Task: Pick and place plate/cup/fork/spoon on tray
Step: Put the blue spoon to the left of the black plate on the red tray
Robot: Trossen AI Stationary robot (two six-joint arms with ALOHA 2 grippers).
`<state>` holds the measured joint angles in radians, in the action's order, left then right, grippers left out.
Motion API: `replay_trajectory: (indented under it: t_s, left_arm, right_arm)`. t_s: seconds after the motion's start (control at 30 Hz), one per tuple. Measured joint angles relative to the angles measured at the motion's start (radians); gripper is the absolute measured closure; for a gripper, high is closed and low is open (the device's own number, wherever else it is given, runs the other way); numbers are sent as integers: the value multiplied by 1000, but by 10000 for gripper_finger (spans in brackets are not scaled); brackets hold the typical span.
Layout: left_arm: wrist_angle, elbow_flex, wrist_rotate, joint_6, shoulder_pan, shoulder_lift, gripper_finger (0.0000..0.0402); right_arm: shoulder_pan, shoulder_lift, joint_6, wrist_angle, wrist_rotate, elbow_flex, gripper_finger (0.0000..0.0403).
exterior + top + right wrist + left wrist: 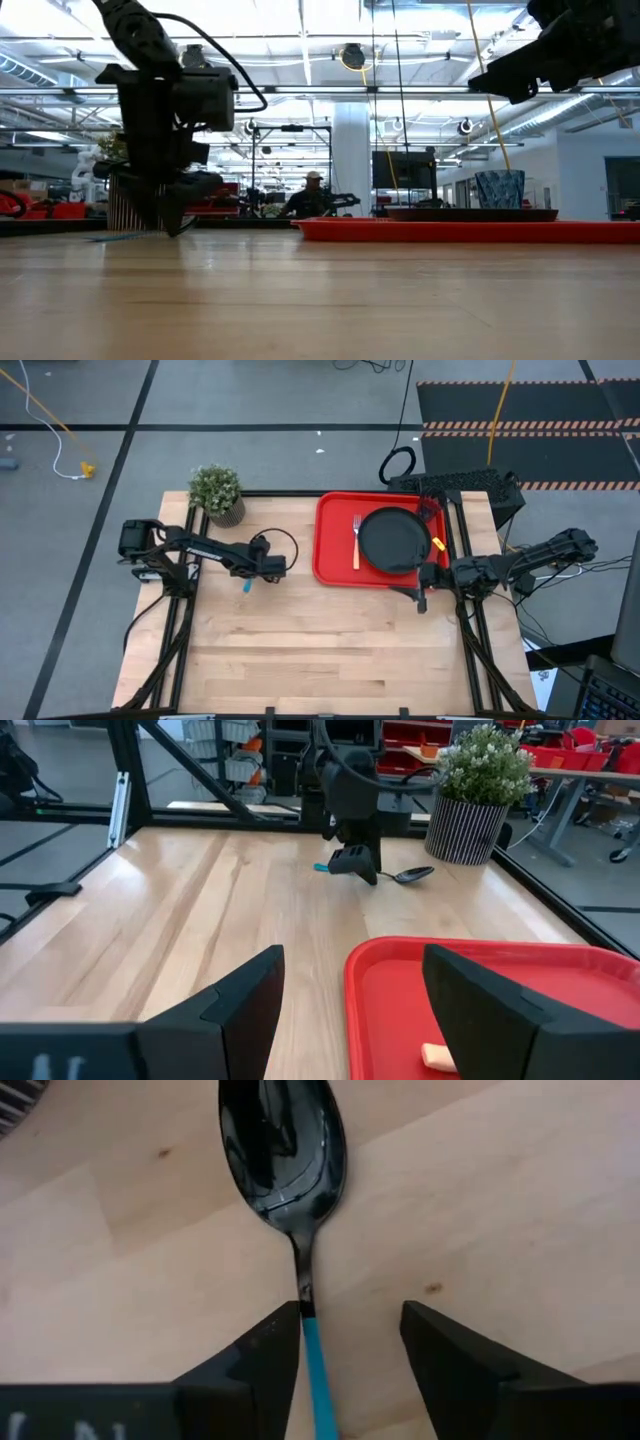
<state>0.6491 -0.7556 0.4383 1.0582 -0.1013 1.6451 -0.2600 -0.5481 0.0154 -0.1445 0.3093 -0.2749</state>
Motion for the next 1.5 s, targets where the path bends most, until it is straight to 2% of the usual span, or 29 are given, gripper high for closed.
replay_trajectory:
  t_s: [0.13,0.43,0.57,0.73,0.87,1.5]
  left_arm:
    - [-33,11,-17,-13,-10,0,249]
    - [-155,55,-8,-2,-10,-1,347]
    - [-172,58,13,21,2,2,389]
    - [-180,60,48,80,14,5,382]
    - [-184,60,68,97,25,5,392]
    - [-119,-80,83,34,26,11,393]
  right_arm:
    - [0,-11,0,0,0,0,172]
    - [0,-14,-2,1,-3,0,172]
    - [-1,-14,-1,0,-39,0,172]
    - [-2,-14,-2,0,-52,0,172]
    - [-2,-14,-3,0,-52,0,172]
    - [-2,-14,-28,0,-50,0,172]
